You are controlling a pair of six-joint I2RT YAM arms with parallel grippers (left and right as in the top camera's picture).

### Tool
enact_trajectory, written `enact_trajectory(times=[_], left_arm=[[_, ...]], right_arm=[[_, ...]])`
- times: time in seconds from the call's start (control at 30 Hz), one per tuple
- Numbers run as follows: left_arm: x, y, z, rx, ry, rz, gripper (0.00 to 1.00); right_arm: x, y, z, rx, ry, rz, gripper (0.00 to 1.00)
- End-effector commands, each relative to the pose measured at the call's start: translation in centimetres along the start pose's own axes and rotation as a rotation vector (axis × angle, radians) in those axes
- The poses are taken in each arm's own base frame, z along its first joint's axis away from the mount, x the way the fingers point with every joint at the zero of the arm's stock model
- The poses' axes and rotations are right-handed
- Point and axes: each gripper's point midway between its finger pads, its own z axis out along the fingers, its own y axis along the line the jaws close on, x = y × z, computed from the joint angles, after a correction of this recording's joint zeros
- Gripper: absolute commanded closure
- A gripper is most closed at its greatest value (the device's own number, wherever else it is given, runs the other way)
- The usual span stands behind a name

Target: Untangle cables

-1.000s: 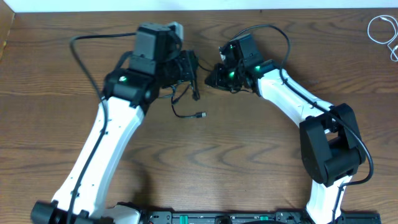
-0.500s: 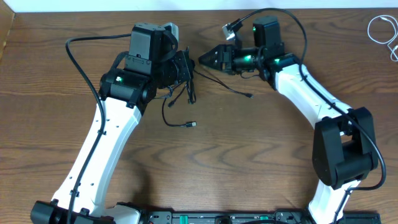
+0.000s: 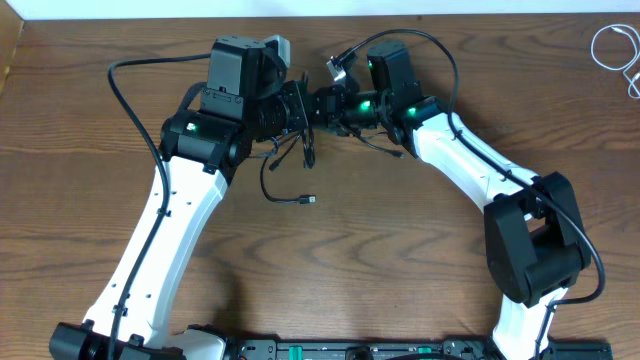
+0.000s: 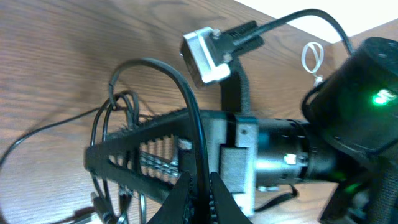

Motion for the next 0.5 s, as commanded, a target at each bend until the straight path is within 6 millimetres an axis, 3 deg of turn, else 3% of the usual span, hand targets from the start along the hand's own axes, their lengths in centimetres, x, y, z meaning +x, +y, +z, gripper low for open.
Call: enact_trajectory(times=[0.0, 0.07, 0.17, 0.33, 0.47], left_arm=[[0.1, -1.3, -0.4, 0.071, 0.014, 0.013, 0.93], [-0.3, -1.5, -1.3, 0.073, -0.008, 0.024, 0.92], [-1.3, -1.1, -3.1, 0.063, -0.062, 0.034, 0.92], [-3.2, 3.3, -6.2, -0.099, -0.167, -0.035, 0.93], [-3.2, 8.0, -7.4, -0.252, -0.171, -0.119, 0.93]], right_arm=[[-0.8, -1.7, 0.2, 0.073, -0.056, -0.005, 0.82], [-1.0, -3.3, -0.5, 0.132, -0.066, -0.005, 0.99], [-1.3, -6.8, -2.5, 0.252, -0.075, 0.017, 0.99], [-2.0, -12.1, -8.0, 0.455, -0.110, 0.067, 0.99], [-2.9, -13.7, -12.4, 0.596, -0.181, 0.080, 0.99]])
